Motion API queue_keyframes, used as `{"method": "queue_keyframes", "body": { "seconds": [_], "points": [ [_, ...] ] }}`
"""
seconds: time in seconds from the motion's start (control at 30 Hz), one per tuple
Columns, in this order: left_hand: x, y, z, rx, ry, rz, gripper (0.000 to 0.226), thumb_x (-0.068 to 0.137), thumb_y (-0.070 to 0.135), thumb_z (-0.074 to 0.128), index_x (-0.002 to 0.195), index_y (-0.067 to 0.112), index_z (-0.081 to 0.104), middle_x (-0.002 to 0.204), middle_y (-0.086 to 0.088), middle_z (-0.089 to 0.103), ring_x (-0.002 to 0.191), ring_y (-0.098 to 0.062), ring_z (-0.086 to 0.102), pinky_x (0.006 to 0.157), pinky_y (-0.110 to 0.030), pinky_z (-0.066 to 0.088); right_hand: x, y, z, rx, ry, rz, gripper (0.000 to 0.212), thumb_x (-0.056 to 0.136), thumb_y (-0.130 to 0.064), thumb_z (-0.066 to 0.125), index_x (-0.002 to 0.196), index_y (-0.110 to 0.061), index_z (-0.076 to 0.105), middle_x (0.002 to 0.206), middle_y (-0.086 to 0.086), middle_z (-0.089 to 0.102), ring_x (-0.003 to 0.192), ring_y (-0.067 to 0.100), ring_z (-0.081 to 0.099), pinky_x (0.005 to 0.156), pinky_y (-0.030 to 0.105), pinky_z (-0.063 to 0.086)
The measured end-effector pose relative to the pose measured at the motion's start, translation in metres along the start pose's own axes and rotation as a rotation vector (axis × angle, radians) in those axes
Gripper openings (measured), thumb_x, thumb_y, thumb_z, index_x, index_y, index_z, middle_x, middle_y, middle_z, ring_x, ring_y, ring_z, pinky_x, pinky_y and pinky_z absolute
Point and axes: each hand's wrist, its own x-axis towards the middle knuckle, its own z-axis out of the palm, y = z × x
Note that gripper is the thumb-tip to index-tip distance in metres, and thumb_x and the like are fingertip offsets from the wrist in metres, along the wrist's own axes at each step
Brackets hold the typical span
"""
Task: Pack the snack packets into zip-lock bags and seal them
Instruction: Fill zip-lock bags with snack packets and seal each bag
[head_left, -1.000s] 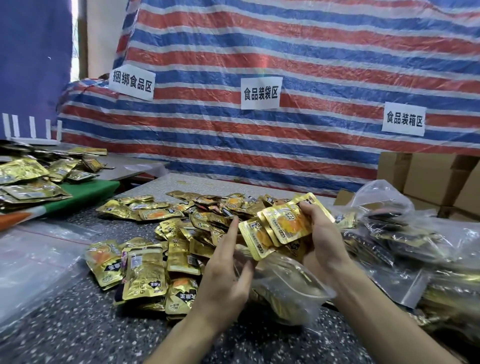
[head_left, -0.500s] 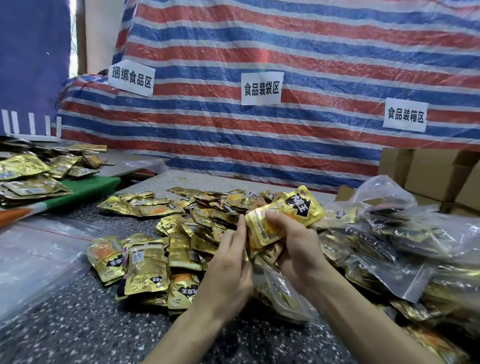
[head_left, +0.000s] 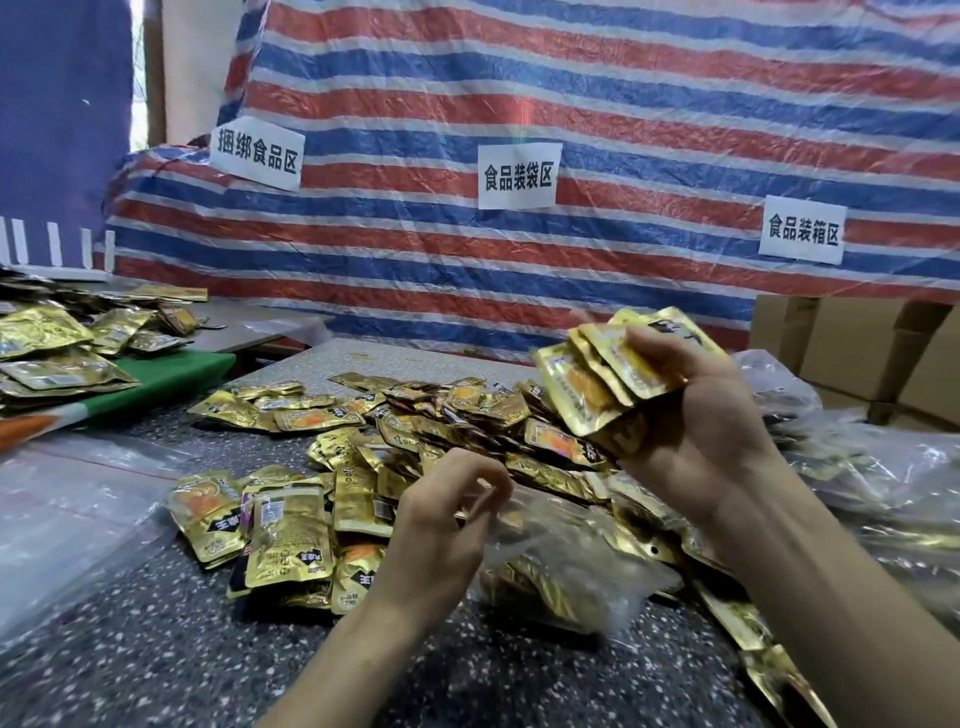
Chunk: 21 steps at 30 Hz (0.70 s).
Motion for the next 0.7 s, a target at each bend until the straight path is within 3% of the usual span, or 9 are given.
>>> {"method": "queue_keyframes", "body": {
  "seconds": [0.07,0.13,0.2,0.3,0.37,0.5,0.63,0.7],
  "points": [
    [0.002,0.001,-0.002,0.043,-0.009,0.023,0.024,0.082,-0.011,0.069,0.095,0.009,0.071,0.098,0.007,0.063,0.093,-0.002,0.063,0.077,-0.012,0.052,-0.005,0.004,0.000,-0.083,-0.022,0.102,0.034,0.077,-0.014,0.065,0.107,-0.001,0.074,0.113,0.011,0.075,0.103,0.028,0.073,0.089,0.048,0.059],
    [0.004,0.004,-0.004,0.035,-0.051,-0.004,0.028,0.085,-0.009,0.068,0.100,0.013,0.073,0.104,0.008,0.061,0.097,-0.003,0.061,0.080,-0.016,0.054,-0.009,0.008,-0.001,-0.155,0.002,0.160,0.018,0.070,-0.011,0.070,0.081,-0.001,0.080,0.096,0.014,0.077,0.082,0.026,0.076,0.072,0.045,0.063],
    [0.004,0.006,-0.005,0.010,-0.134,-0.023,0.033,0.084,-0.009,0.068,0.106,0.014,0.072,0.113,0.007,0.057,0.103,-0.001,0.057,0.085,-0.013,0.051,-0.011,0.011,-0.004,-0.188,0.054,0.158,0.009,0.066,-0.009,0.074,0.069,-0.003,0.079,0.085,0.015,0.075,0.073,0.024,0.074,0.069,0.040,0.064],
    [0.002,0.010,-0.004,-0.177,-0.217,-0.126,0.036,0.083,-0.008,0.068,0.113,0.012,0.067,0.121,0.007,0.056,0.113,-0.011,0.058,0.092,-0.016,0.049,-0.010,0.018,-0.008,-0.217,0.093,0.158,0.013,0.067,-0.012,0.076,0.074,-0.002,0.080,0.088,0.016,0.075,0.076,0.024,0.073,0.070,0.034,0.064],
    [0.001,0.012,-0.004,-0.339,-0.242,-0.228,0.038,0.083,-0.006,0.069,0.117,0.009,0.063,0.119,0.010,0.059,0.111,-0.014,0.062,0.091,-0.020,0.051,-0.010,0.022,-0.009,-0.232,0.134,0.130,0.023,0.066,-0.012,0.077,0.085,0.001,0.077,0.089,0.017,0.075,0.075,0.026,0.073,0.062,0.035,0.063],
    [0.000,0.017,-0.002,-0.326,-0.223,-0.269,0.041,0.081,-0.017,0.060,0.111,0.011,0.069,0.120,0.006,0.055,0.110,-0.006,0.060,0.093,-0.018,0.050,-0.010,0.025,-0.013,-0.371,0.165,-0.025,0.039,0.062,-0.016,0.080,0.095,0.005,0.071,0.084,0.016,0.075,0.070,0.026,0.073,0.056,0.036,0.061],
    [0.002,0.019,-0.005,-0.396,-0.159,-0.360,0.045,0.082,-0.020,0.060,0.112,0.013,0.066,0.123,-0.006,0.056,0.105,-0.008,0.064,0.087,-0.016,0.051,-0.012,0.022,-0.020,-0.759,0.077,-0.321,0.024,0.073,-0.013,0.083,0.093,-0.002,0.074,0.088,0.010,0.078,0.082,0.023,0.076,0.068,0.026,0.061],
    [0.004,0.016,-0.008,-0.425,-0.117,-0.406,0.052,0.082,-0.021,0.059,0.113,0.020,0.067,0.124,-0.003,0.056,0.107,-0.007,0.064,0.087,-0.017,0.053,-0.014,0.018,-0.023,-0.868,-0.028,-0.335,0.020,0.071,-0.015,0.083,0.089,-0.009,0.077,0.088,0.006,0.079,0.084,0.020,0.076,0.069,0.022,0.060]
  ]
}}
